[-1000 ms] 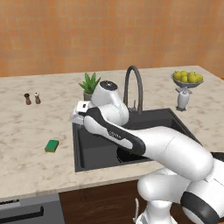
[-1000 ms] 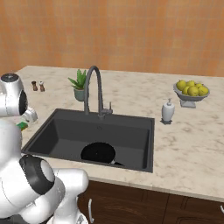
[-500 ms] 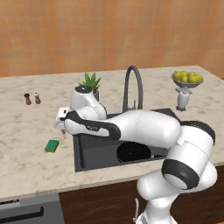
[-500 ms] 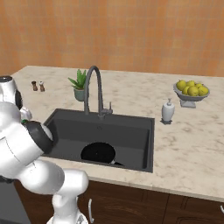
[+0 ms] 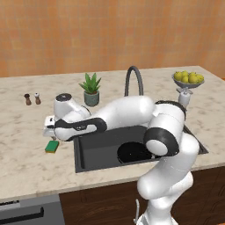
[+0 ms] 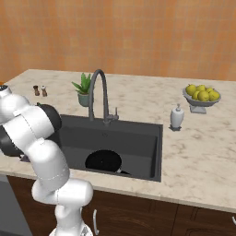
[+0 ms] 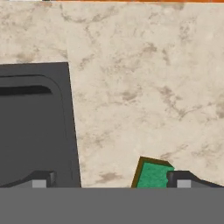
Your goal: Pick the pan and sponge and place them into the sink. Then turn on the water.
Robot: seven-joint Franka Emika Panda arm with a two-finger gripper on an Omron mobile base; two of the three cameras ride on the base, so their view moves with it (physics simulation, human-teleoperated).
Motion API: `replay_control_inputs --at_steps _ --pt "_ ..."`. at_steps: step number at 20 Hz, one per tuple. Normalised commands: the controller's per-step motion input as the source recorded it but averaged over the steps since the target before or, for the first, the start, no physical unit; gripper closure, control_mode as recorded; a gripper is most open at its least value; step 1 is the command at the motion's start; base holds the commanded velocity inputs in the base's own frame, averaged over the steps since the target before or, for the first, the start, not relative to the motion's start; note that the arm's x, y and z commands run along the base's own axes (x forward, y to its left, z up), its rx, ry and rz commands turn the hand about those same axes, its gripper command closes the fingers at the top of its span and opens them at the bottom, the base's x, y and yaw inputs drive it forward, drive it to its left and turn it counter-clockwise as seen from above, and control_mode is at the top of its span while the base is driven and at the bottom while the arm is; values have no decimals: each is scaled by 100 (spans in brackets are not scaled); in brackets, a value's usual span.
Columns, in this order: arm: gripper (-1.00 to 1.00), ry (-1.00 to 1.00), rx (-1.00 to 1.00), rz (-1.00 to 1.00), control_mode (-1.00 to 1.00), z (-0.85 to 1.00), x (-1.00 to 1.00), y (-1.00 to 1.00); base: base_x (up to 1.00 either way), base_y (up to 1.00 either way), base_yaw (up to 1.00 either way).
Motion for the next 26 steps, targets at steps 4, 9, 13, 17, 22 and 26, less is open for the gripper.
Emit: replay_control_inputs --at_steps 4,9,13,17,22,26 --pt "-100 0 -7 0 -100 -39 31 34 0 0 0" --pt "-100 0 -3 0 -100 -33 33 29 0 0 0" --pt "-100 0 -3 0 -100 -35 38 24 0 0 0" --pt "-100 0 0 1 -100 -30 41 22 0 0 0" --pt "-100 0 0 0 -100 -26 37 23 0 0 0" --pt "-100 0 -1 0 -100 -32 21 10 0 0 0"
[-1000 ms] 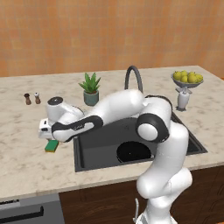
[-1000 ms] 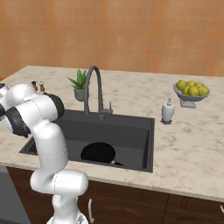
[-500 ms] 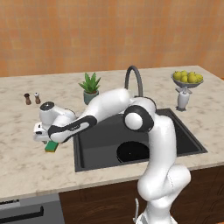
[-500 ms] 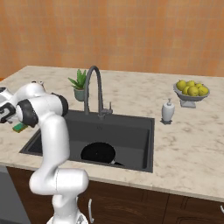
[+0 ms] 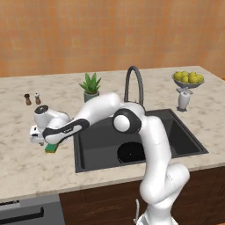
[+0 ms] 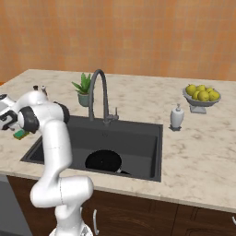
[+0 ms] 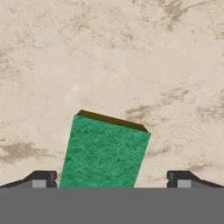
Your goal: Pick the pan and sponge and place them into the sink. Then turn on the water.
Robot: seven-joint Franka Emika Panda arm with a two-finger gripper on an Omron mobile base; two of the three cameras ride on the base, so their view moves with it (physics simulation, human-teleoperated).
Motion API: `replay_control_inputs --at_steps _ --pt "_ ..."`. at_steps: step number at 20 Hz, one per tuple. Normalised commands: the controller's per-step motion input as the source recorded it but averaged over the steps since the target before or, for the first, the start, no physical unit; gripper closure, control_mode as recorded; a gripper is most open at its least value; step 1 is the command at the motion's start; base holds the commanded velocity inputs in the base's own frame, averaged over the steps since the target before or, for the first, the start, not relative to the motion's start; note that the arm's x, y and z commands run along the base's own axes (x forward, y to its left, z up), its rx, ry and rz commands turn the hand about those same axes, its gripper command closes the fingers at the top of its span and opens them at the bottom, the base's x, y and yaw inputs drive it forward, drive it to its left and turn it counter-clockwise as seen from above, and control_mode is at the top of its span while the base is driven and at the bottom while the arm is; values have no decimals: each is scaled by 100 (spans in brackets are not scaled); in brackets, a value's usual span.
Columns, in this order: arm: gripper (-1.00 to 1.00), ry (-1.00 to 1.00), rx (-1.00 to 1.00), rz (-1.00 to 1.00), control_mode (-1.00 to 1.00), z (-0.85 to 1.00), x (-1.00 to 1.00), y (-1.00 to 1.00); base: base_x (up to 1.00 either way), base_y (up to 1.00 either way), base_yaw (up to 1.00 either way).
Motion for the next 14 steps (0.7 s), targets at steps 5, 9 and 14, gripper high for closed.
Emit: replay_control_inputs --at_steps 5,9,14 --pt "-100 0 -2 0 -100 -30 17 6 0 0 0" --pt "-100 0 -2 0 -100 -23 5 0 0 0 0" --pt "-100 0 -3 -3 -100 -31 0 -1 0 0 0"
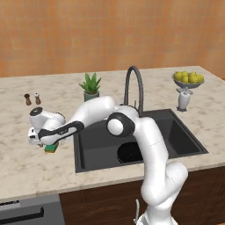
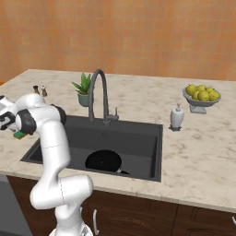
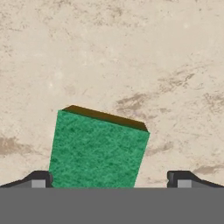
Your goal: Pick the pan and sponge and place them into the sink. Then turn on the water.
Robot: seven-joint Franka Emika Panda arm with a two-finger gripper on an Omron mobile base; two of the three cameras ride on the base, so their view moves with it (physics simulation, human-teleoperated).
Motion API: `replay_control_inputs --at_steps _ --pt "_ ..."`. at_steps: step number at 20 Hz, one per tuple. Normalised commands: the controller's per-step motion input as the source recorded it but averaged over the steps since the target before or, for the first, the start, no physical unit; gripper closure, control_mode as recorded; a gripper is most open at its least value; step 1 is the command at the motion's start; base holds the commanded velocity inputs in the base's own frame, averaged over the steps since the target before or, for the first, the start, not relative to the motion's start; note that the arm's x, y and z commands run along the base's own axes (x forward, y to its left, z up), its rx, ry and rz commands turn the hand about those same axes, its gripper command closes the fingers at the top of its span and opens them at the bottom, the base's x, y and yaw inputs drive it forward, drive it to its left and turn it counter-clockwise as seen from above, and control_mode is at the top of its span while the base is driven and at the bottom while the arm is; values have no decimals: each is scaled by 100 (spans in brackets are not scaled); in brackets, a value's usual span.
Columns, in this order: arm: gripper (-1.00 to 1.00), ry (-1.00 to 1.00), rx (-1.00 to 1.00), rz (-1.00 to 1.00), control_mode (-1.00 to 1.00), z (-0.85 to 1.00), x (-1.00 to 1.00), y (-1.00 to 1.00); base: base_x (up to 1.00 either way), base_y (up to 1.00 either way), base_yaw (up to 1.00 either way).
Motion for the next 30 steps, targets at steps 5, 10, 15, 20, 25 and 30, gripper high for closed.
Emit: replay_control_inputs --at_steps 5,10,15,20,25,30 --pt "-100 0 -4 -8 -100 -52 -1 -7 0 0 0" --pt "-100 2 -3 -12 -100 -64 -19 -23 0 0 0" --pt "-100 5 -2 -16 -100 -74 -43 -27 0 0 0" --pt "-100 4 -1 -17 -100 -78 -56 -27 0 0 0" --pt "100 1 0 -18 -100 -77 -75 -36 0 0 0" --pt "100 0 0 -18 -100 -69 -95 -55 0 0 0"
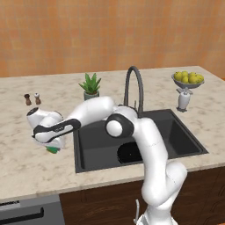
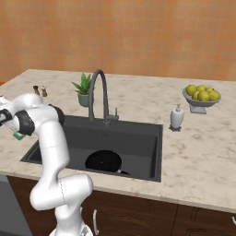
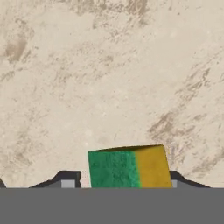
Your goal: Pick the pan and sponge and place them into the sink. Then turn on the water.
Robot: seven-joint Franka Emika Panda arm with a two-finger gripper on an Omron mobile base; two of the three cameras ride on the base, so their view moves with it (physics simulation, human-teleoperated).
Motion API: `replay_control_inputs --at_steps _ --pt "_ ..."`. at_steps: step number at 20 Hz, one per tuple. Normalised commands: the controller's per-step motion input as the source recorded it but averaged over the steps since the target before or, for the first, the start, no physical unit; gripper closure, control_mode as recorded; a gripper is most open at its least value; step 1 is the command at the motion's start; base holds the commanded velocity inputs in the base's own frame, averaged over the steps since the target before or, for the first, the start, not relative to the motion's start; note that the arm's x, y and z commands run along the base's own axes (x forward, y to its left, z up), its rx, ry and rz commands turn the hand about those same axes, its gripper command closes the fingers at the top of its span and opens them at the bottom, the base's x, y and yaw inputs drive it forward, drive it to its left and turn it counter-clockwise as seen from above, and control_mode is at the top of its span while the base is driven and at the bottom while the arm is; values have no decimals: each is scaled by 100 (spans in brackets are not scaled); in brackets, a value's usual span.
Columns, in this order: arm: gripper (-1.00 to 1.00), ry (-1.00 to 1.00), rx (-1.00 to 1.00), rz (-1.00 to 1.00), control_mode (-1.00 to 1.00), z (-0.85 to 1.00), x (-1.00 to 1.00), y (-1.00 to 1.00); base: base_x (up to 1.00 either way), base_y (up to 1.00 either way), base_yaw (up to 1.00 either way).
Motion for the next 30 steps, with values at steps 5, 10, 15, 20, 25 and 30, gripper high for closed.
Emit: replay_control_inputs --at_steps 5,10,15,20,25,30 --pt "100 -3 4 -17 -100 -56 -96 -94 0 0 0" --pt "100 -16 2 -14 -100 -42 -66 -84 0 0 0" --pt "100 -45 2 -8 -100 59 -67 -71 0 0 0" --pt "100 -37 1 -8 -100 100 -42 -77 0 0 0" --pt "100 -18 17 -3 -100 100 -25 -100 0 0 0" --pt "100 7 32 -3 -100 77 -8 -99 0 0 0"
